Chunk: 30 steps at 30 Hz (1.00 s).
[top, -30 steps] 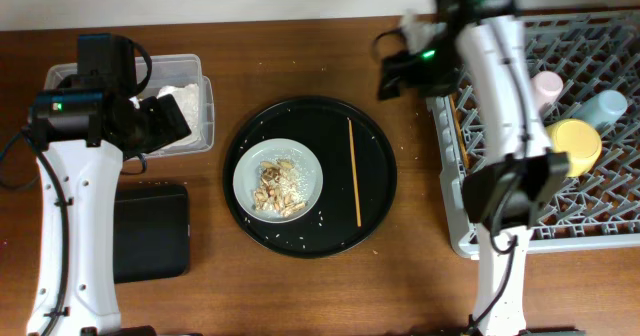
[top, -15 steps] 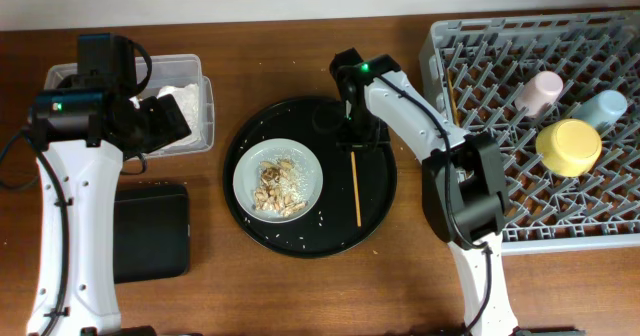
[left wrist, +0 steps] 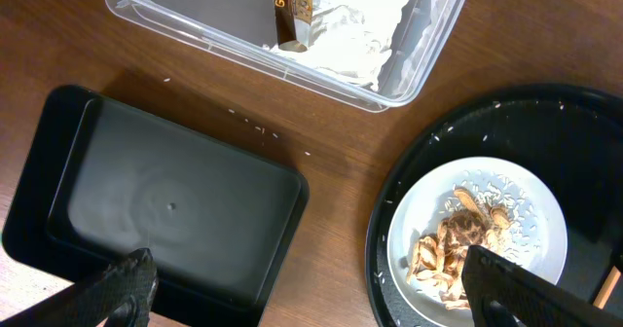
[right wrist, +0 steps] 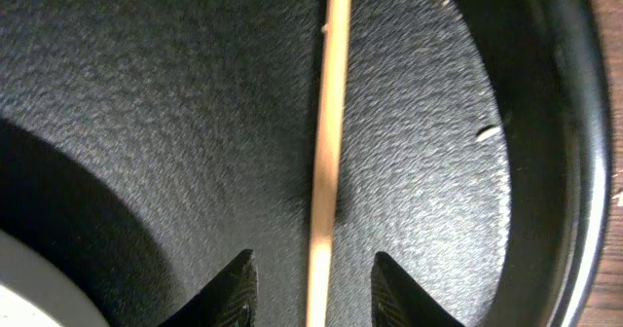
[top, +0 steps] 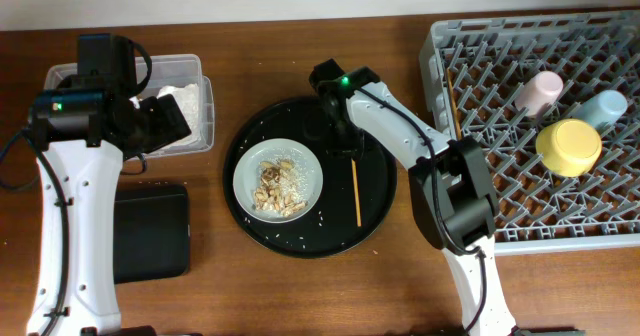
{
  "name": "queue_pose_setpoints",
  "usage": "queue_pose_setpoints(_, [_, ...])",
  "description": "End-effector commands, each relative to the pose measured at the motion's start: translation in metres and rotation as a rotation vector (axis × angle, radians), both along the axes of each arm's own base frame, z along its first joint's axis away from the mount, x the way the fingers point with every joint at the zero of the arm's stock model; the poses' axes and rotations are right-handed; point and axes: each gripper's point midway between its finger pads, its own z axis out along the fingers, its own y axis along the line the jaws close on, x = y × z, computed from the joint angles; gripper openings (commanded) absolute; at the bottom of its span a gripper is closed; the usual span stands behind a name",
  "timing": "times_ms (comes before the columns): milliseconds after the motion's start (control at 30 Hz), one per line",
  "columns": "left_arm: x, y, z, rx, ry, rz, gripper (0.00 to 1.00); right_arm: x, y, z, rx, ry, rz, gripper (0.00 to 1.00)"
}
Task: Sort waste into correct bins and load items into the dishwasher rack
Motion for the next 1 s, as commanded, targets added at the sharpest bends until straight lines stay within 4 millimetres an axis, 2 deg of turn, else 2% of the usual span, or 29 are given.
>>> queue_pose_setpoints(0, [-0.001, 0.002, 0.0, 0.015, 0.003, -0.009, 0.99, 0.001, -0.007, 0.001, -0.015, -0.01, -0.017, 0.37])
queue_pose_setpoints(333, [-0.001, 0.002, 0.001, 0.015, 0.003, -0.009, 0.99, -0.006, -0.005, -0.027, 0.001, 0.03, -0.018, 0.36])
queue_pose_setpoints(400, [-0.001, 0.002, 0.001, 0.015, 0.003, -0.009, 0.99, -0.007, -0.006, -0.028, -0.001, 0.033, -0.018, 0.36])
queue_pose_setpoints(533, [-0.001, 0.002, 0.001, 0.015, 0.003, -0.009, 0.99, -0.007, -0.006, -0.026, -0.001, 0.035, -0.019, 0.15])
queue_pose_setpoints(600, [-0.001, 0.002, 0.001, 0.015, 0.003, -0.009, 0.99, -0.007, -0.006, -0.018, 0.001, 0.03, -0.019, 0.04])
queue_pose_setpoints(667, [-0.001, 0.002, 0.001, 0.015, 0.003, -0.009, 0.99, -0.001, -0.008, -0.002, 0.011, 0.01, -0.029, 0.04])
queue_pose_setpoints(767, [-0.001, 0.002, 0.001, 0.015, 0.003, -0.009, 0.99, 0.019, -0.029, 0.052, 0.027, -0.023, -0.043, 0.04])
queue_pose_setpoints(833, [-0.001, 0.002, 0.001, 0.015, 0.003, -0.009, 0.99, 0.036, -0.056, 0.098, 0.039, -0.065, -0.027, 0.04])
queue_pose_setpoints(867, [-0.001, 0.002, 0.001, 0.015, 0.003, -0.009, 0.99, 0.046, -0.078, 0.127, 0.043, -0.105, 0.014, 0.04])
queue_pose_setpoints(967, [-0.001, 0.002, 0.001, 0.015, 0.003, -0.009, 0.99, 0.059, -0.145, 0.173, 0.049, -0.175, -0.008, 0.04])
